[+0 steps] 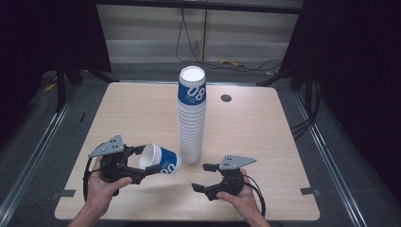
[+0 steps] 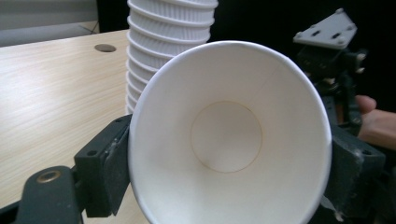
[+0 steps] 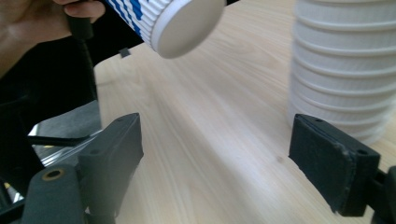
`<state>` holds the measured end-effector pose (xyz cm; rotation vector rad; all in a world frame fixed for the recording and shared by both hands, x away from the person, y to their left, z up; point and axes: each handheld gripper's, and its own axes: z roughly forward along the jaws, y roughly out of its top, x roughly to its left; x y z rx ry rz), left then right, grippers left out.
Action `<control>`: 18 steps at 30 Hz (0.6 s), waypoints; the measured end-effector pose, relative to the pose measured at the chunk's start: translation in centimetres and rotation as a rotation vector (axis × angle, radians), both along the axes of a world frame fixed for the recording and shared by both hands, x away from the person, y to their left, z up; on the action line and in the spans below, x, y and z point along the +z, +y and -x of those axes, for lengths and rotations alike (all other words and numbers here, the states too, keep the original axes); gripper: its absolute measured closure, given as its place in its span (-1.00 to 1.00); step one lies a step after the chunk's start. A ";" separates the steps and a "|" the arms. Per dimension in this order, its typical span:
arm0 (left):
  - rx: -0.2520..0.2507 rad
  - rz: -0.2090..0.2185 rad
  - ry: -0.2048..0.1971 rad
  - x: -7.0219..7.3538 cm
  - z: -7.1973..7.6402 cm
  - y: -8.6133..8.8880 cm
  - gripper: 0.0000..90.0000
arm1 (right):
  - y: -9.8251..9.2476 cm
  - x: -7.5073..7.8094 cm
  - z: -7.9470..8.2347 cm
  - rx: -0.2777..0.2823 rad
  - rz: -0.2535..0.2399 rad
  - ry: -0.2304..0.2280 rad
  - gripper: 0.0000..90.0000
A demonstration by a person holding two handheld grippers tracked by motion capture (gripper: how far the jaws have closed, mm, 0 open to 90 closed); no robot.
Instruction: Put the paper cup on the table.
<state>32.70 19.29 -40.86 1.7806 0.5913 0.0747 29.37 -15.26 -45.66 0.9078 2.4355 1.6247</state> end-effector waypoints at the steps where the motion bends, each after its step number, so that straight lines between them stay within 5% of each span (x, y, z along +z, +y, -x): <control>1: 0.004 -0.008 -0.002 0.0 -0.1 0.1 -0.64 | -0.3 0.0 0.1 -0.012 0.000 0.001 -0.60; 8: 0.032 -0.052 0.035 0.1 -0.5 1.0 -0.64 | -1.9 0.2 0.5 -0.072 -0.002 -0.007 -0.59; 18: 0.079 -0.117 0.022 0.1 -1.2 2.2 -0.64 | -3.4 0.4 0.9 -0.089 0.016 0.001 -0.60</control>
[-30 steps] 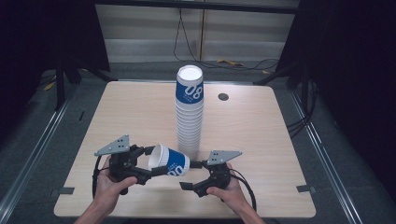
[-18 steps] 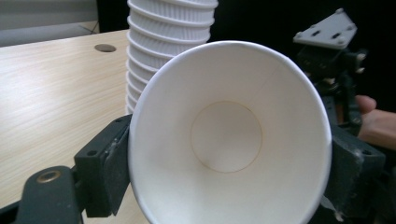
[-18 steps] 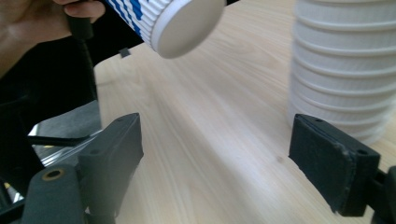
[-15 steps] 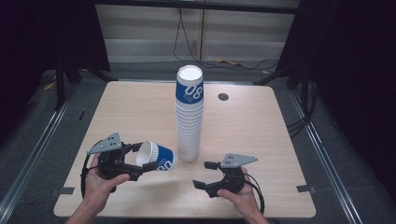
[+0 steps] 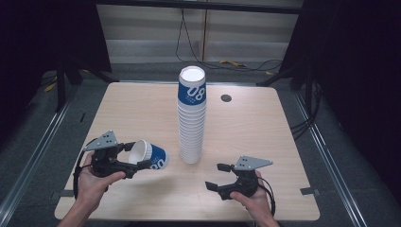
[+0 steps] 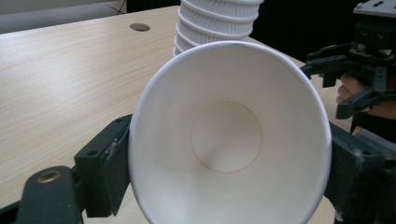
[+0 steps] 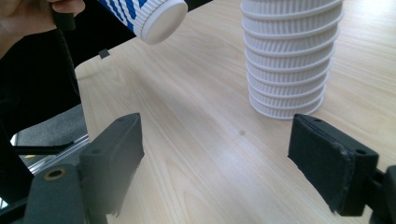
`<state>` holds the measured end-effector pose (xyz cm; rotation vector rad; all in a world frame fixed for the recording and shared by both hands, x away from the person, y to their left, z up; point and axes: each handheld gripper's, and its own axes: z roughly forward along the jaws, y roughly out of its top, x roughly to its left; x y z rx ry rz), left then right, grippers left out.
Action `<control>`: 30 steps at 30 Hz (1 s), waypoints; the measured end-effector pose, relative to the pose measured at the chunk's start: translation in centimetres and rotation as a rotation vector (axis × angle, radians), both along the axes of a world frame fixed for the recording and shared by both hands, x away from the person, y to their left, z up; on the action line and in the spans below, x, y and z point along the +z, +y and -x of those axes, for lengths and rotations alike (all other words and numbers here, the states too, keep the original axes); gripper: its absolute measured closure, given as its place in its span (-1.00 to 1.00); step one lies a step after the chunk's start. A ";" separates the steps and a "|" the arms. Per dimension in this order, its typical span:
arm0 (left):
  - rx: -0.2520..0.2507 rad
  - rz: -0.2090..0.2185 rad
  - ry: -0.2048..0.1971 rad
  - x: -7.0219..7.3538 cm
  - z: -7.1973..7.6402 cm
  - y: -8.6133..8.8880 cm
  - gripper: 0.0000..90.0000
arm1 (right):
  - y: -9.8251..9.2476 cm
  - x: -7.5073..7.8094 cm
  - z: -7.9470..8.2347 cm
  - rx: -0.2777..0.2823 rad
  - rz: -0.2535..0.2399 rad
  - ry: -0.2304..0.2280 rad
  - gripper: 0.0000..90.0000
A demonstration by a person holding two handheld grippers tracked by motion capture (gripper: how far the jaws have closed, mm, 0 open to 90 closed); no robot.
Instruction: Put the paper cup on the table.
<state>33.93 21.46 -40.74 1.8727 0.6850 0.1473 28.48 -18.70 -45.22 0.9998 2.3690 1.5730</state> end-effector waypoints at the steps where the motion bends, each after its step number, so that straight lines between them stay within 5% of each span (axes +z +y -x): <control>1: 0.005 -0.003 -0.001 0.1 -0.1 0.1 -0.64 | -0.1 0.0 0.0 -0.003 0.004 0.000 -0.60; 12: 0.036 -0.059 -0.035 0.4 -1.0 1.1 -0.64 | 0.0 -0.3 0.0 -0.001 0.007 0.008 -0.60; 18: 0.090 -0.055 -0.001 0.1 -1.8 1.5 -0.64 | 0.1 -0.5 0.0 0.003 0.013 0.016 -0.61; 30: 0.176 -0.121 0.049 -0.9 -4.7 1.6 -0.65 | 0.2 -1.0 -0.2 0.020 0.016 0.041 -0.61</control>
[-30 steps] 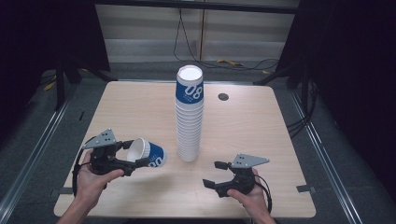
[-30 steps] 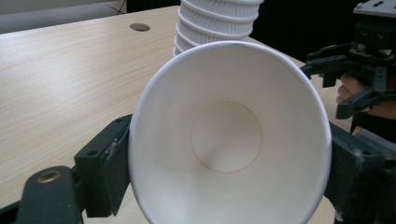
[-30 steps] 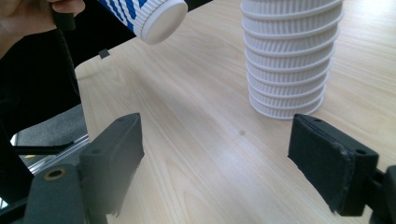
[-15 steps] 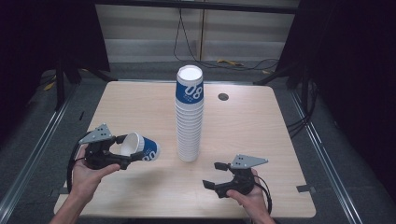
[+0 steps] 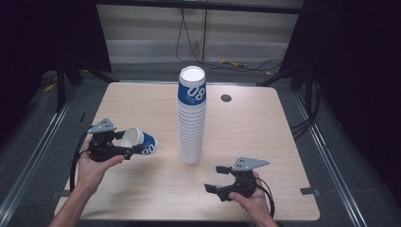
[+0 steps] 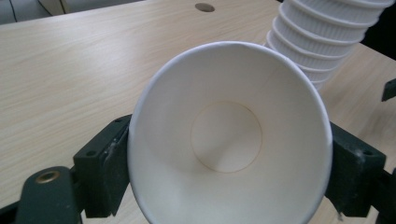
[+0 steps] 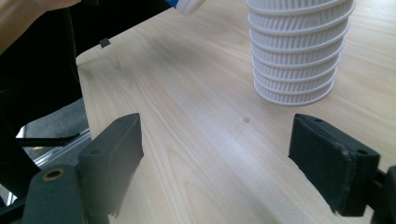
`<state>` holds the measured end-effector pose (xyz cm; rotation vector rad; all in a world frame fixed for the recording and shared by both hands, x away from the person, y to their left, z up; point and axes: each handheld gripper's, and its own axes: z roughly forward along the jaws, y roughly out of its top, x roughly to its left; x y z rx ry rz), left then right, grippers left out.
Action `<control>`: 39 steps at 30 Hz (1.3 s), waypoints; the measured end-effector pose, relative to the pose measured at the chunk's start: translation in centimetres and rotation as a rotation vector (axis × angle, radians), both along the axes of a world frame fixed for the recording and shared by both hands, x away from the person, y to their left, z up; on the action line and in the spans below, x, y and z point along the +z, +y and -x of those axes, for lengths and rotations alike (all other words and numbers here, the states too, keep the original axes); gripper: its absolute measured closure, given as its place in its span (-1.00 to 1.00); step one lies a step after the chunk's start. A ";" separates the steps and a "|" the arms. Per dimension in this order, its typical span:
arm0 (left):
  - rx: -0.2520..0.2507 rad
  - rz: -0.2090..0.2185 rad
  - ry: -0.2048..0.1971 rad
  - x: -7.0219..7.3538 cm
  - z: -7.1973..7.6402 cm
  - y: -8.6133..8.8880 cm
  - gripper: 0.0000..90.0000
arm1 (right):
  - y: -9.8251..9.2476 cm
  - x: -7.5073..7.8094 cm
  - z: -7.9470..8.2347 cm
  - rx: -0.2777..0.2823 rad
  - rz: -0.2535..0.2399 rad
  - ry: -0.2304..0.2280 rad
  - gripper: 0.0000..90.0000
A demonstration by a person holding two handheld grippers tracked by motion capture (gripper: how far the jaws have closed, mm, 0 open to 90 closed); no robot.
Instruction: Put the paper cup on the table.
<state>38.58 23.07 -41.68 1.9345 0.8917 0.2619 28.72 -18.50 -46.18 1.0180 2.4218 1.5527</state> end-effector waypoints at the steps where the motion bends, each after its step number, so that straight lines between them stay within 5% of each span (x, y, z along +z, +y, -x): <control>1: 0.002 -0.017 -0.002 0.0 -0.1 0.0 -0.65 | 0.0 0.0 0.0 -0.001 0.004 0.000 -0.61; 7: 0.025 -0.081 -0.009 0.5 -0.3 -0.1 -0.64 | 0.0 -0.1 0.0 0.005 0.002 0.000 -0.61; 10: 0.045 -0.146 -0.021 0.6 -0.6 0.0 -0.64 | 0.0 0.0 0.0 0.011 -0.002 0.002 -0.61; 13: 0.060 -0.143 0.018 0.4 -1.2 0.1 -0.64 | 0.1 0.0 0.0 0.014 0.002 0.006 -0.61; 25: 0.097 -0.284 0.057 0.2 -3.3 -1.0 -0.65 | 0.2 -0.4 -0.1 0.026 0.024 0.015 -0.61; 27: 0.091 -0.284 0.088 -0.2 -3.7 -1.2 -0.65 | 0.3 -0.4 -0.2 0.030 0.024 0.016 -0.61; 30: 0.087 -0.325 0.092 -0.5 -4.1 -1.5 -0.65 | 0.3 -0.4 -0.1 0.035 0.026 0.018 -0.61; 32: 0.098 -0.305 0.101 -0.6 -4.5 -1.4 -0.65 | 0.3 -0.4 -0.1 0.034 0.025 0.019 -0.61; 39: 0.093 -0.349 0.117 -1.5 -5.5 -1.8 -0.66 | 0.2 -0.4 -0.1 0.031 0.025 0.017 -0.61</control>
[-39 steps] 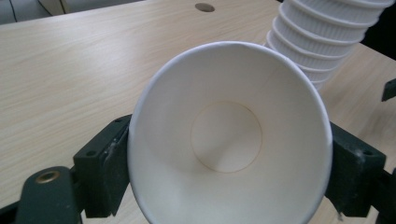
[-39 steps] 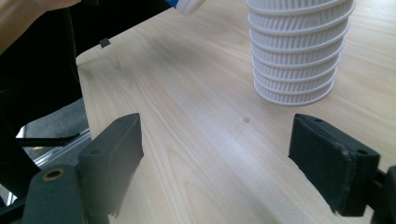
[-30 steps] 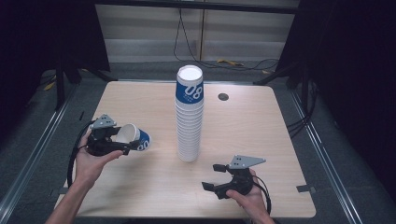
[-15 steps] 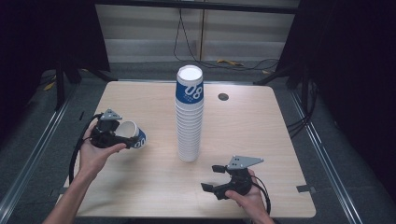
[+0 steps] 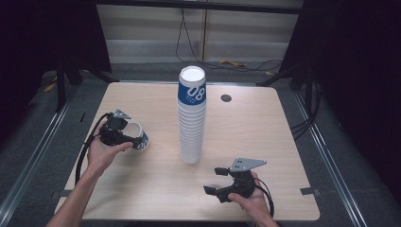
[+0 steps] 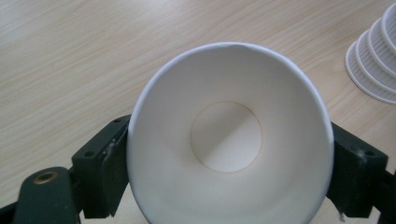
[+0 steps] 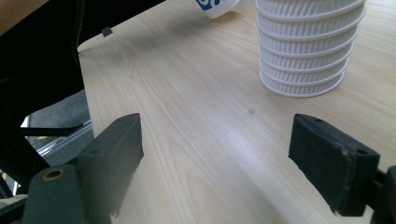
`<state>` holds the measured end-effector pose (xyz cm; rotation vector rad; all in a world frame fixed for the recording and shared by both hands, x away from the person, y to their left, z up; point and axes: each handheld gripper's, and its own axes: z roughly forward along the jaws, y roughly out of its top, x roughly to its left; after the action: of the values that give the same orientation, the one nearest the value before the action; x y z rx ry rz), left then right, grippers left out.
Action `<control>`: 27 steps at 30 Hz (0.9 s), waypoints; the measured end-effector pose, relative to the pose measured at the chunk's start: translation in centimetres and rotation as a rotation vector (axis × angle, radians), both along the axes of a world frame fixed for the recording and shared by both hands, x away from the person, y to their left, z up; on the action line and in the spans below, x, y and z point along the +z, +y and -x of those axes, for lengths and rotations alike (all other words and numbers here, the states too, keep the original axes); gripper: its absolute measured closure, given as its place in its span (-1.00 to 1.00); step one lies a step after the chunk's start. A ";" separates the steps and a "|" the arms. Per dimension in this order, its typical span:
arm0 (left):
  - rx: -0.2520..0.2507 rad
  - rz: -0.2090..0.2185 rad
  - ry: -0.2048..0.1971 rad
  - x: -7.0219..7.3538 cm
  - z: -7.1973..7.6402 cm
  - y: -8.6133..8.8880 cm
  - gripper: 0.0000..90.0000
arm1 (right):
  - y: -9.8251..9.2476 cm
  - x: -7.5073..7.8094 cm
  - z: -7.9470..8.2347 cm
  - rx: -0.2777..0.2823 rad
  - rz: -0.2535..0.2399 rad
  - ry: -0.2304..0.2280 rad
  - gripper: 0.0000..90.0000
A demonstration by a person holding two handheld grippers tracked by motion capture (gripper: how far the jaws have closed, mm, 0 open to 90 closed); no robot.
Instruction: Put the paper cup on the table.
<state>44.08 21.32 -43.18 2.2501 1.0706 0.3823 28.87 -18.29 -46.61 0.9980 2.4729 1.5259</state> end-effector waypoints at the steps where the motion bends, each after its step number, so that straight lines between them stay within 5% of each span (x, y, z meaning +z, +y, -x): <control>1: 0.005 0.004 -0.005 -0.2 0.0 -0.2 -0.66 | 0.0 0.0 0.0 -0.001 0.002 0.000 -0.61; 7: -0.007 -0.045 -0.046 -0.7 0.0 -1.2 -0.67 | 0.0 0.0 -0.1 -0.004 0.004 0.001 -0.61; 20: 0.004 0.079 -0.106 -2.3 -0.4 -1.5 -0.69 | -0.1 -0.2 -0.2 0.004 -0.013 0.025 -0.61; 27: -0.008 0.083 -0.094 -3.0 -0.4 -1.6 -0.70 | -0.2 -0.1 -0.1 -0.001 -0.021 0.021 -0.61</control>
<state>44.50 19.76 -46.18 2.1416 1.0098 0.4285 28.99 -18.52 -46.68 1.0237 2.4750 1.5520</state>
